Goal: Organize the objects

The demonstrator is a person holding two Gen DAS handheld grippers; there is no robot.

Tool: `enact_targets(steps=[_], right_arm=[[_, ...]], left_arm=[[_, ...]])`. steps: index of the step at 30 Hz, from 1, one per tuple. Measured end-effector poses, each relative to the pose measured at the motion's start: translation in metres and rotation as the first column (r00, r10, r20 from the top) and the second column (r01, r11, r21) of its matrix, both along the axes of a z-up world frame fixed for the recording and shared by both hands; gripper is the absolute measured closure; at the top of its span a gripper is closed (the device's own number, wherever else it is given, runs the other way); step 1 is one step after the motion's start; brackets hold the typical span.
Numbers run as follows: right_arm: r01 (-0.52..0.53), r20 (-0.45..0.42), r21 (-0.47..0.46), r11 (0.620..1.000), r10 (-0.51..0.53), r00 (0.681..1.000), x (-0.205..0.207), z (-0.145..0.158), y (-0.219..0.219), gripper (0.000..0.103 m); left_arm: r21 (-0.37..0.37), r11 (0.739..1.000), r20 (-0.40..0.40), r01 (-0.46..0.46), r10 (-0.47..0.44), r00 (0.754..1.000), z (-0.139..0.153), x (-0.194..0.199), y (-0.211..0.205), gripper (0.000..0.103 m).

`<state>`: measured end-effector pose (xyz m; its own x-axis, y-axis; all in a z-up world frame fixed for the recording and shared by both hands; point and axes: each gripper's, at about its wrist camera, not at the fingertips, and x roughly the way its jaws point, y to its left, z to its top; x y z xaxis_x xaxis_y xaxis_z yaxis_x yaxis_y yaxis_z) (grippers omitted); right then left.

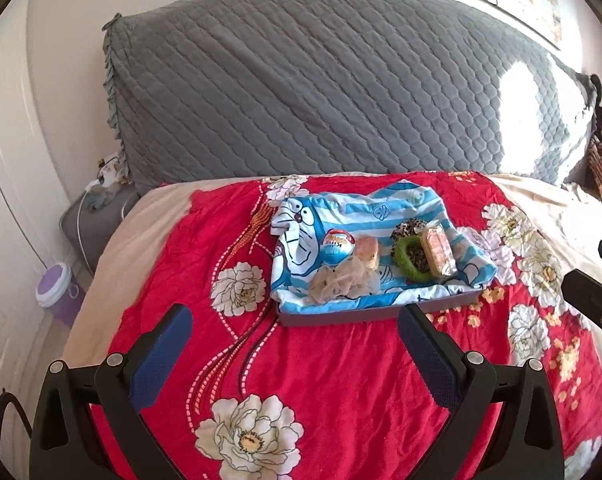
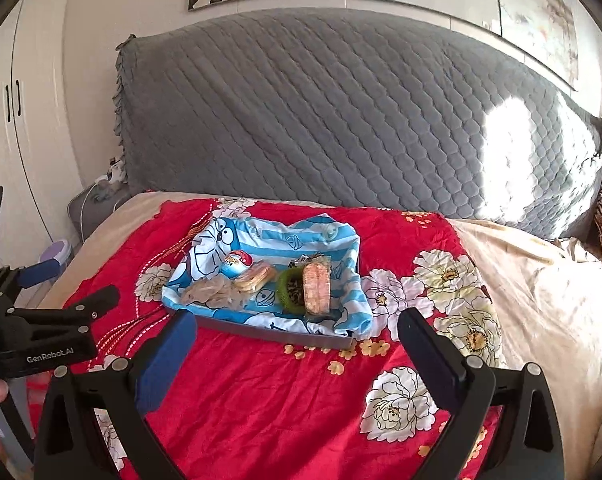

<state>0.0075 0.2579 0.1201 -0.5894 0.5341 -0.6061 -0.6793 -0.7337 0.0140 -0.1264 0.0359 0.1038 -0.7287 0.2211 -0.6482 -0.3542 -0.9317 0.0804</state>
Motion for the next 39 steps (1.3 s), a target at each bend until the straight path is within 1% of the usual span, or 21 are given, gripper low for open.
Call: enact_targets(steps=[2, 5, 8, 11, 15, 20, 24, 28, 32, 37, 39], right_arm=[[0.003, -0.01, -0.013, 1.0, -0.003, 1.0, 0.001, -0.003, -0.001, 0.002], [0.014, -0.022, -0.025, 1.0, -0.014, 1.0, 0.001, -0.007, -0.001, 0.002], [0.023, -0.029, -0.02, 1.0, -0.023, 0.999, 0.003, -0.012, -0.002, 0.002], [0.019, -0.019, -0.021, 1.0, -0.019, 1.0, 0.002, -0.017, -0.004, 0.002], [0.018, -0.028, -0.063, 0.998, -0.019, 0.999, 0.003, -0.026, -0.004, 0.002], [0.015, -0.036, -0.069, 0.997, -0.017, 0.999, 0.004, -0.035, -0.007, 0.002], [0.012, -0.034, -0.079, 0.997, -0.015, 0.999, 0.004, -0.041, -0.009, 0.002], [0.016, -0.041, -0.076, 0.997, -0.019, 0.999, 0.007, -0.046, -0.011, 0.002], [0.01, -0.033, -0.059, 0.998, -0.012, 0.999, 0.008, -0.053, -0.013, 0.002], [0.015, -0.029, -0.029, 0.999, -0.016, 0.999, 0.012, -0.063, -0.017, 0.001], [0.016, -0.02, -0.021, 1.0, -0.017, 1.0, 0.013, -0.07, -0.018, 0.001]], left_arm=[[-0.007, 1.0, 0.004, -0.009, 0.009, 1.0, -0.003, 0.002, -0.002, 0.001], [0.008, 1.0, 0.019, -0.023, 0.023, 1.0, -0.009, 0.003, -0.007, 0.001], [-0.003, 0.999, -0.006, -0.043, 0.043, 0.999, -0.015, 0.008, -0.011, 0.001], [0.006, 0.999, -0.023, -0.033, 0.033, 0.999, -0.019, 0.013, -0.011, 0.001], [0.018, 0.999, -0.053, -0.035, 0.036, 0.998, -0.023, 0.022, -0.014, 0.001], [0.012, 0.999, -0.039, -0.039, 0.04, 0.998, -0.034, 0.024, -0.016, 0.001], [0.018, 0.998, -0.008, -0.053, 0.053, 0.999, -0.046, 0.024, -0.019, 0.001], [0.007, 0.999, -0.009, -0.053, 0.053, 0.999, -0.056, 0.027, -0.019, 0.001], [0.023, 0.998, 0.016, -0.052, 0.052, 0.999, -0.066, 0.026, -0.02, 0.001], [0.001, 0.999, 0.011, -0.047, 0.047, 0.999, -0.079, 0.025, -0.019, 0.001], [0.009, 0.999, 0.018, -0.045, 0.044, 0.999, -0.083, 0.025, -0.02, 0.001]])
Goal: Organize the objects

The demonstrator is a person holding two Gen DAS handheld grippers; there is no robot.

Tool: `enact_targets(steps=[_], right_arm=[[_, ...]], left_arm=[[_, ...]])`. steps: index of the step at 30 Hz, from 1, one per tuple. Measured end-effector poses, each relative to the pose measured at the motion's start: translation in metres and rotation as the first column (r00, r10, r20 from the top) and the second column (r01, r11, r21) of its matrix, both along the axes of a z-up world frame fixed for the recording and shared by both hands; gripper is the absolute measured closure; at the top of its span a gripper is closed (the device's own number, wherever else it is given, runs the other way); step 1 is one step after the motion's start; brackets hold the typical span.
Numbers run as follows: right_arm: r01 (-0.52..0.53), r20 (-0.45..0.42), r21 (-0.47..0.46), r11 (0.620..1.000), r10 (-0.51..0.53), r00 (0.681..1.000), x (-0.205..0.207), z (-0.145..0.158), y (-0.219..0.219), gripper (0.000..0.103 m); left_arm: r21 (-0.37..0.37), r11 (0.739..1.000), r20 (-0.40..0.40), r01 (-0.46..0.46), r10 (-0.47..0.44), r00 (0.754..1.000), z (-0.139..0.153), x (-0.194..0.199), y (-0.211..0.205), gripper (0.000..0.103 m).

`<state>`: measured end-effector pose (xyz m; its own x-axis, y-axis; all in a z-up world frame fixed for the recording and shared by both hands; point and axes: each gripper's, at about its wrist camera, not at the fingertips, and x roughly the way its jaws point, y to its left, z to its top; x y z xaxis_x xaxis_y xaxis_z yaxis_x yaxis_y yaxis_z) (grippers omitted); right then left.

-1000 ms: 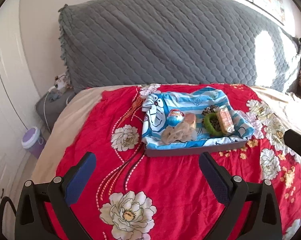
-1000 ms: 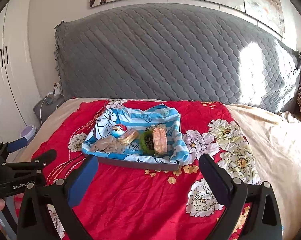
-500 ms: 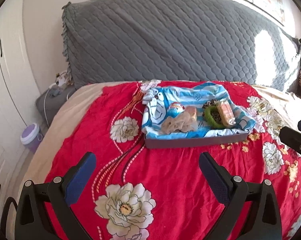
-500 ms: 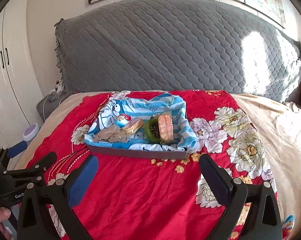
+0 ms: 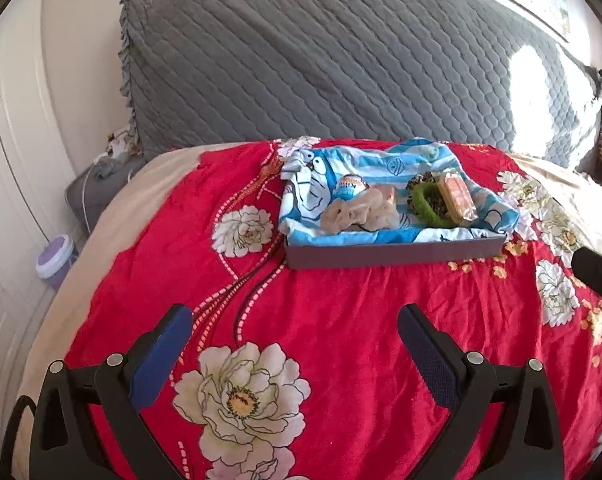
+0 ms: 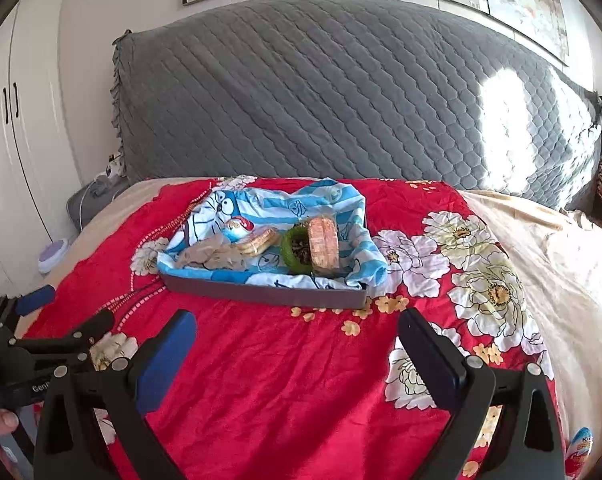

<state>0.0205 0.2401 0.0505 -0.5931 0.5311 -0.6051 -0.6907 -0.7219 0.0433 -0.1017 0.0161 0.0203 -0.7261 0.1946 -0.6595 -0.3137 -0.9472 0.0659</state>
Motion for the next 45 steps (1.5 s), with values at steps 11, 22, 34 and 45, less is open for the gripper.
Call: enact_targets(steps=[11, 22, 34, 45], right_arm=[[0.038, 0.025, -0.018, 0.999, -0.038, 0.999, 0.008, -0.03, 0.005, 0.001], [0.062, 0.023, -0.007, 0.998, -0.062, 0.998, 0.012, -0.032, 0.008, 0.001], [0.055, 0.042, -0.009, 0.998, -0.055, 0.998, 0.019, -0.052, -0.001, 0.001], [0.052, 0.057, -0.01, 0.999, -0.051, 0.997, 0.025, -0.07, -0.009, 0.001]], left_arm=[[-0.007, 1.0, 0.006, 0.005, -0.005, 1.0, -0.018, 0.0, -0.005, 0.001], [-0.002, 1.0, 0.004, 0.019, -0.019, 1.0, -0.024, 0.006, -0.005, 0.001], [0.009, 0.999, 0.003, 0.032, -0.032, 0.999, -0.039, 0.013, -0.005, 0.001], [0.068, 0.998, 0.052, 0.002, -0.006, 0.999, -0.057, 0.008, -0.017, 0.001]])
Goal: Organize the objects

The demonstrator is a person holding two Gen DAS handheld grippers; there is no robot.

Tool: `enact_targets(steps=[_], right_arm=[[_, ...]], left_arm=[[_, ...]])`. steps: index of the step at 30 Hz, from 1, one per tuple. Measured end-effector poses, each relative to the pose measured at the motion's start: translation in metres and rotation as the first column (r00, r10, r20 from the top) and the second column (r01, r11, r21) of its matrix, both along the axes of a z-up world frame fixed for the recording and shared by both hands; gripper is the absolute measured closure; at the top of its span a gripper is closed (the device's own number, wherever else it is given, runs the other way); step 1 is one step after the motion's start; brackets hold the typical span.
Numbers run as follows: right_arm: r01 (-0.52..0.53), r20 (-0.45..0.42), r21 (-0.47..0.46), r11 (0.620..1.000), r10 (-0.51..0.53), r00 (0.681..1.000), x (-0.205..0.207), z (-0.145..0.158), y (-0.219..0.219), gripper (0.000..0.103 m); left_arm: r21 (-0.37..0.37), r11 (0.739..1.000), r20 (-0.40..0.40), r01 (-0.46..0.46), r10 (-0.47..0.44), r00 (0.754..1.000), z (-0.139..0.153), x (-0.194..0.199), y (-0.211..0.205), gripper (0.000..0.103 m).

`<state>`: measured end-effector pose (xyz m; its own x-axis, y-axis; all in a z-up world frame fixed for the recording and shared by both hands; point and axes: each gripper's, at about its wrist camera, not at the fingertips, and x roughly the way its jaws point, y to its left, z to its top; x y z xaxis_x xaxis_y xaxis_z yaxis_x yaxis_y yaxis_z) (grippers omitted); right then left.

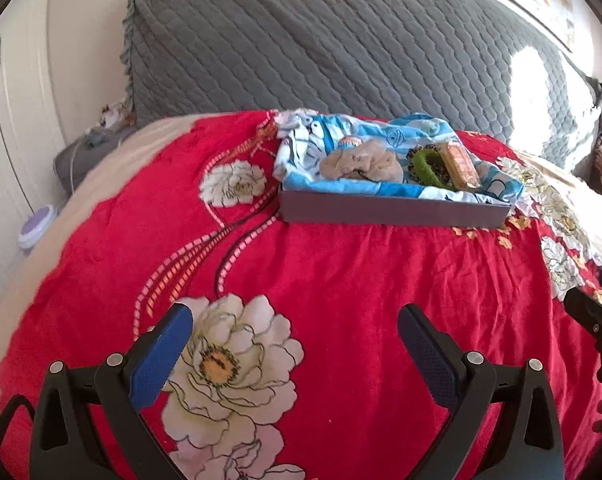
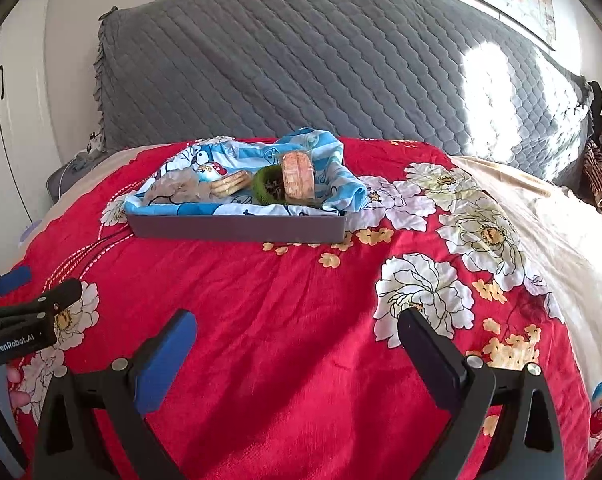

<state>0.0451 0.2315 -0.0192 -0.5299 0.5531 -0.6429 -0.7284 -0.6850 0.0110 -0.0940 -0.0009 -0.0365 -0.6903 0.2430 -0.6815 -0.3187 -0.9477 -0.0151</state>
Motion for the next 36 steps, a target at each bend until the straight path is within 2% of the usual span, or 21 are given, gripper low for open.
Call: enact_targets(steps=[10, 15, 24, 36], right_arm=[[0.004, 0.008, -0.013, 1.0, -0.004, 1.0, 0.004, -0.012, -0.004, 0.001], [0.008, 0.016, -0.019, 1.0, -0.008, 1.0, 0.007, -0.017, -0.003, 0.001], [0.005, 0.028, -0.02, 1.0, -0.005, 1.0, 0.011, -0.026, -0.005, 0.001], [0.006, 0.029, -0.025, 1.0, -0.006, 1.0, 0.014, -0.032, -0.008, 0.001]], left_arm=[[-0.025, 0.999, -0.001, 0.037, -0.037, 0.999, -0.01, 0.009, 0.007, 0.001], [-0.008, 0.999, 0.009, 0.033, -0.033, 0.999, -0.015, 0.011, 0.006, 0.001], [-0.025, 0.999, 0.009, 0.022, -0.022, 1.0, -0.031, 0.016, 0.007, 0.001], [-0.018, 0.999, -0.002, 0.027, -0.028, 1.0, -0.03, 0.017, 0.009, 0.001]])
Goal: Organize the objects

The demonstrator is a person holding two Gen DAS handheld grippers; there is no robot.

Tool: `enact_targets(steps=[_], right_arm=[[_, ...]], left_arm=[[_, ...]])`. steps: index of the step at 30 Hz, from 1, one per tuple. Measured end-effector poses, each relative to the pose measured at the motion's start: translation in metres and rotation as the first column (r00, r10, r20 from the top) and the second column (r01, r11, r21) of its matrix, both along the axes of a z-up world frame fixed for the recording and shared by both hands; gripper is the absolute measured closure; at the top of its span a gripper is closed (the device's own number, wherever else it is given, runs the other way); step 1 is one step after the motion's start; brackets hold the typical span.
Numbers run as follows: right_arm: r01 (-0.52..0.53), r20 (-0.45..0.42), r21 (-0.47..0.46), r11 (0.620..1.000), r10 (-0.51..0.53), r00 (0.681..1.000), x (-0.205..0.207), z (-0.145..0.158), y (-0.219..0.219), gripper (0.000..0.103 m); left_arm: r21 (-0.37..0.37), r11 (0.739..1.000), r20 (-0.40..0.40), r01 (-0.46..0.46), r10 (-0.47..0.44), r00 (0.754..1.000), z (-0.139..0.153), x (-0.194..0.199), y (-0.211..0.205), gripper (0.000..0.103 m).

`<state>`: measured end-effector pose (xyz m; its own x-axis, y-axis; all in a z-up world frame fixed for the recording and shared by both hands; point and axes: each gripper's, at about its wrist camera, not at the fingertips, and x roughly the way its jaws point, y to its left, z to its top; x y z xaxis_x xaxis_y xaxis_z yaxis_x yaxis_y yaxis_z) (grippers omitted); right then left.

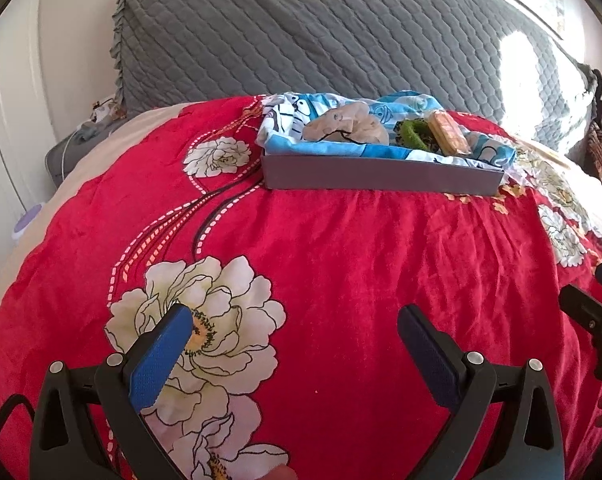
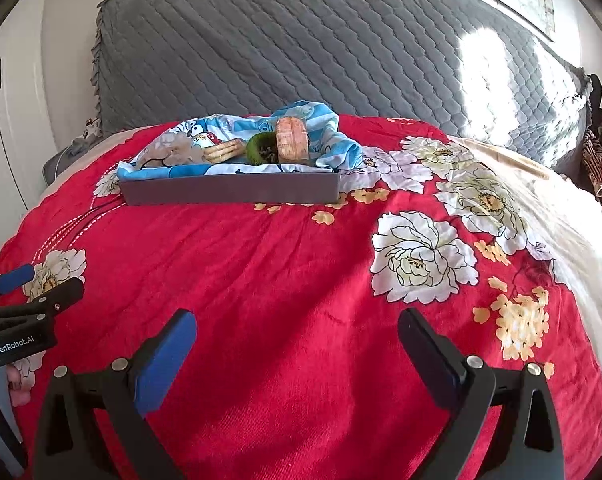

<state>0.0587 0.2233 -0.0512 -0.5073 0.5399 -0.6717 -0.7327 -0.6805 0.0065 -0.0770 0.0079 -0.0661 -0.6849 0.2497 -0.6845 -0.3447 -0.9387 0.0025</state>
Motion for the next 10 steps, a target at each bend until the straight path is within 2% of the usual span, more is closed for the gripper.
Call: enact_targets(steps=[7, 10], right_arm=[[0.006, 0.0, 0.004, 1.0, -0.006, 1.0, 0.001, 0.001, 0.0, 0.001], [0.007, 0.001, 0.005, 1.0, -0.007, 1.0, 0.001, 0.001, 0.001, 0.001]], left_arm=[[0.018, 1.0, -0.043, 0.011, -0.01, 0.999, 0.009, 0.002, -0.001, 0.001], [0.017, 1.0, -0.034, 0.008, -0.008, 0.999, 0.012, -0.001, 0.0, 0.001]])
